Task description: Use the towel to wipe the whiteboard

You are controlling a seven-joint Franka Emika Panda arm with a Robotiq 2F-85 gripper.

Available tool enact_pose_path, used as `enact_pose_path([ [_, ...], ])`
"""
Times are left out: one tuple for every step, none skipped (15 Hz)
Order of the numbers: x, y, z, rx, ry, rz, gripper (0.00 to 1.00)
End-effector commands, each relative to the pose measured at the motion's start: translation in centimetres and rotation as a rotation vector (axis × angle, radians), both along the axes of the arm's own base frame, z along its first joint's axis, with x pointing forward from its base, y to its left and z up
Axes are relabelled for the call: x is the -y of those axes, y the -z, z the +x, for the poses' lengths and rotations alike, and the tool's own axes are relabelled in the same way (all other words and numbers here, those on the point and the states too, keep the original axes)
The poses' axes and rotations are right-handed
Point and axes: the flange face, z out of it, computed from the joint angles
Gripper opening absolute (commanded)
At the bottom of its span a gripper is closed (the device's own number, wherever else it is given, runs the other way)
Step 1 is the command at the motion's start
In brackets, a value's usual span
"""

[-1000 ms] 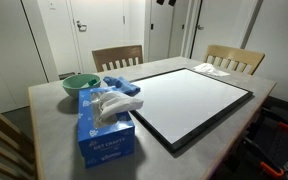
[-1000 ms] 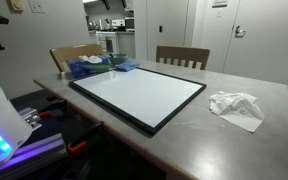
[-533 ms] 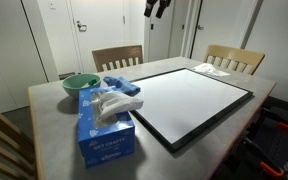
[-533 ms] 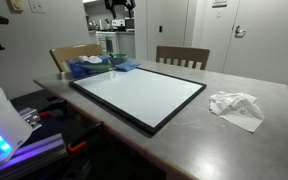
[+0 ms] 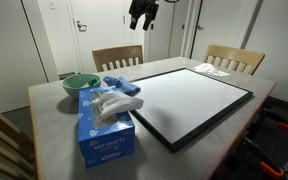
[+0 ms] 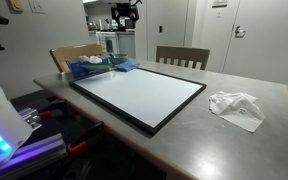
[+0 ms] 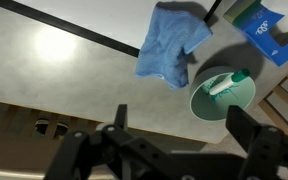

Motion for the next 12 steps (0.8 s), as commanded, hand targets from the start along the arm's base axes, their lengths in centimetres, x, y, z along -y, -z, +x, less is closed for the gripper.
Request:
enact_pose_path([
  [-1.2,2.4,2.8,-0.041,0.002,0.055,1.00],
  [-0.9,1.3,1.1,-0.020,0.005,0.020,1.00],
  [-1.1,1.9,1.4,-0.026,0.003,0.022,1.00],
  [-1.2,2.1,1.4,-0.029,0.004,0.022,1.00],
  [-1.2,2.0,1.4,-0.027,0.004,0.022,1.00],
  [-1.2,1.7,1.4,-0.023,0.004,0.023,1.00],
  [-1.3,2.2,1.6,-0.036,0.001,0.029,1.00],
  [-1.4,3.2,2.0,-0.052,0.001,0.035,1.00],
  [-1.6,4.7,2.6,-0.063,0.000,0.055,1.00],
  [-1.8,5.9,2.9,-0.075,0.001,0.066,1.00],
  [-2.0,7.5,3.2,-0.099,0.007,0.070,1.00],
  [-2.2,9.0,3.5,-0.119,0.004,0.077,1.00],
])
